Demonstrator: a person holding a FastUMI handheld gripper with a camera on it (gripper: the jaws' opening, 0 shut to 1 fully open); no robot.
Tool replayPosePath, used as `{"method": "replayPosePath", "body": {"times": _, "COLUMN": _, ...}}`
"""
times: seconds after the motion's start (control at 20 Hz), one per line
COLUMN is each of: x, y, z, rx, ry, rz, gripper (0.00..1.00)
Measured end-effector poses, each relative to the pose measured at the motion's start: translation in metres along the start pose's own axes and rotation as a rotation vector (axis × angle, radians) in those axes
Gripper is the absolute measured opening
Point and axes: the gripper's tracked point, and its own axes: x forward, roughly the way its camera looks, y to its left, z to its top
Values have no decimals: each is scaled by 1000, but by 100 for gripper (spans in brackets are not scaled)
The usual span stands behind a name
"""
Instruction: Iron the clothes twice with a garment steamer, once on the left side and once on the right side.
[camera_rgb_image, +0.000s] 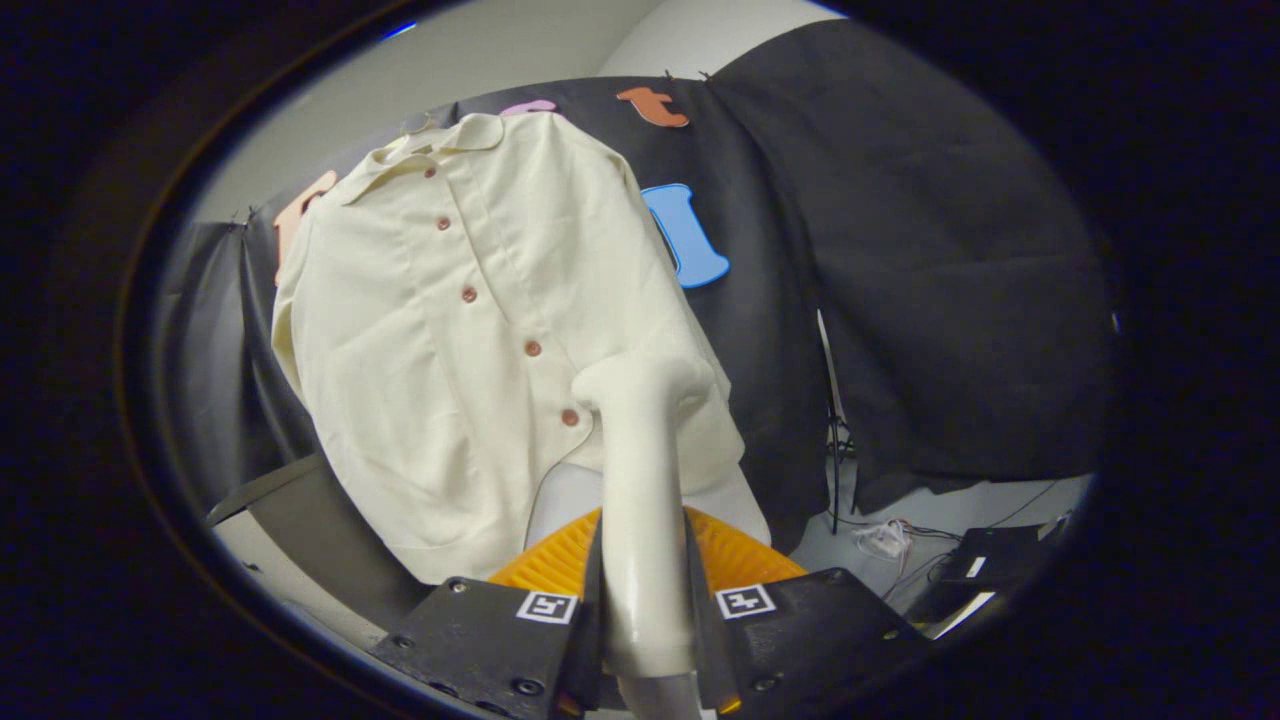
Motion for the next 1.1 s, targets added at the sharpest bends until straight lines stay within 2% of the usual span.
{"method": "replayPosePath", "body": {"times": 0.2, "x": -41, "y": 44, "z": 9, "rx": -18, "ry": -21, "rz": 35, "gripper": 36}}
{"method": "replayPosePath", "body": {"times": 0.45, "x": -99, "y": 125, "z": 14, "rx": -57, "ry": -34, "rz": 112, "gripper": 36}}
{"method": "replayPosePath", "body": {"times": 0.85, "x": -165, "y": 242, "z": -5, "rx": -113, "ry": -38, "rz": 207, "gripper": 36}}
{"method": "replayPosePath", "body": {"times": 1.0, "x": -187, "y": 282, "z": -8, "rx": -179, "ry": -77, "rz": 226, "gripper": 36}}
{"method": "replayPosePath", "body": {"times": 1.1, "x": -204, "y": 311, "z": -9, "rx": -180, "ry": -107, "rz": 248, "gripper": 36}}
